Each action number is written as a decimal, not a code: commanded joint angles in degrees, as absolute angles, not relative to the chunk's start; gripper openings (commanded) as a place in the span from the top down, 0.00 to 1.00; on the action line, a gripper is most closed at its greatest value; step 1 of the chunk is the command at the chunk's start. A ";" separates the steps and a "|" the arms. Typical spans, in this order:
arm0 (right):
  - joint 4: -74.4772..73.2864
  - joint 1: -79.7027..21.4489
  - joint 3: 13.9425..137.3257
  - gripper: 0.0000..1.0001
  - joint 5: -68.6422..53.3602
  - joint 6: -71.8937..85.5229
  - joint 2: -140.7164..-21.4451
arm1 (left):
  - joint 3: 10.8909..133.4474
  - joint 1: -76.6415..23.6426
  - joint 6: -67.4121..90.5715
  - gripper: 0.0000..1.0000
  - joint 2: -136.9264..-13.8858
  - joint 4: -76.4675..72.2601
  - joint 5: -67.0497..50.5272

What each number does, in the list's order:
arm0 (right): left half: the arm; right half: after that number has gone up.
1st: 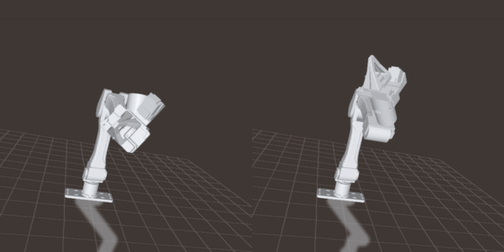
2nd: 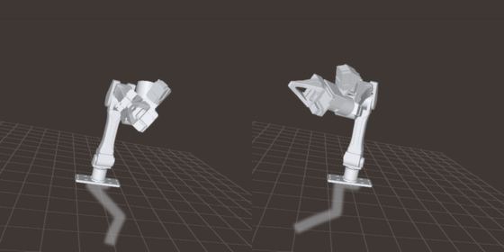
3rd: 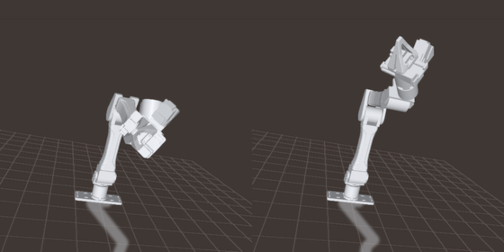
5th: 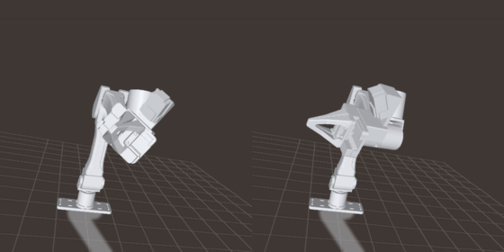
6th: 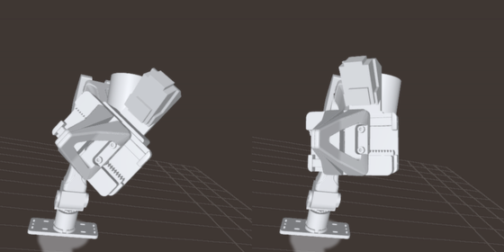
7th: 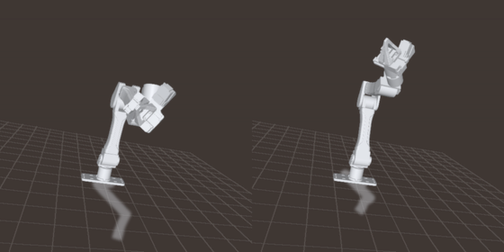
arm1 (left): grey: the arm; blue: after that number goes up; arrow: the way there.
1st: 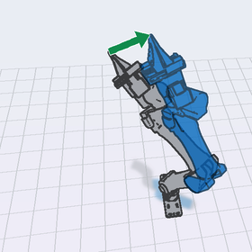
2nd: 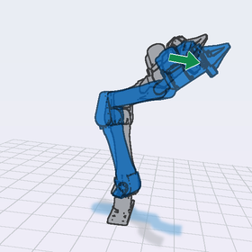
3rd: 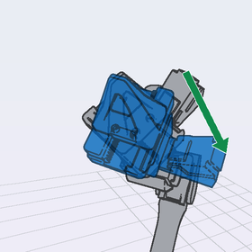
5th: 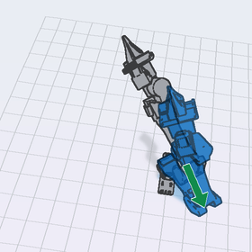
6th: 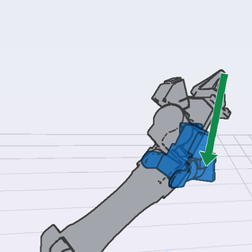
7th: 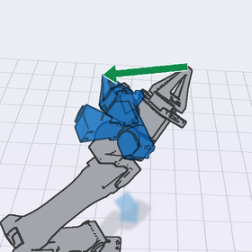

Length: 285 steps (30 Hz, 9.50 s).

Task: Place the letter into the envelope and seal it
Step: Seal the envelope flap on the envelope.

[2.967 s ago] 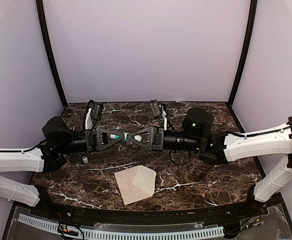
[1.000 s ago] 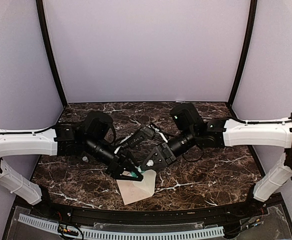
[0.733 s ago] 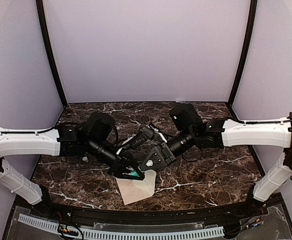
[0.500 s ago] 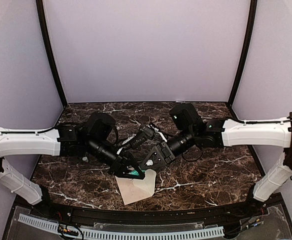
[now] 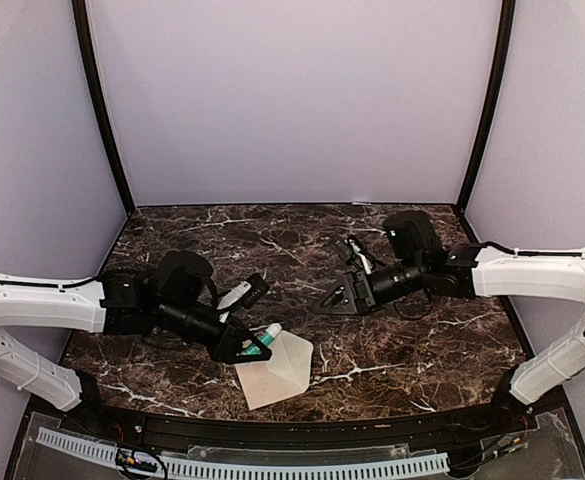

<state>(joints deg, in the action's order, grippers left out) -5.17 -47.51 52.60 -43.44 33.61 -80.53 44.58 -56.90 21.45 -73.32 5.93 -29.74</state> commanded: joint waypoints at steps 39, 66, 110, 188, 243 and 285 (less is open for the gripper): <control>18.66 -57.24 49.00 0.83 -24.41 45.36 -102.03 | 20.96 -50.01 38.44 1.00 -85.81 -23.40 -15.29; 22.96 -61.46 54.60 0.95 -27.18 49.29 -114.76 | 21.65 -50.02 38.26 1.00 -85.15 -21.50 -14.84; 19.14 -56.55 51.42 0.92 -23.16 48.15 -109.69 | 23.29 -50.04 36.54 1.00 -84.85 -19.07 -14.19; 2.95 -57.25 61.89 0.62 -10.88 39.36 -100.72 | 24.07 -50.01 34.18 1.00 -79.60 -15.23 -11.64; -4.70 -58.84 73.97 0.90 -11.81 40.97 -119.49 | 19.79 -46.50 41.86 1.00 -78.99 -16.25 -6.02; 12.44 -56.81 64.97 0.93 -22.33 45.58 -112.58 | 22.79 -46.41 40.26 1.00 -77.06 -11.94 -2.39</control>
<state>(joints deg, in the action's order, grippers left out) 8.78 -56.90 66.63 -20.51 45.34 -118.02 22.28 -46.72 41.15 -79.50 -16.78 -5.08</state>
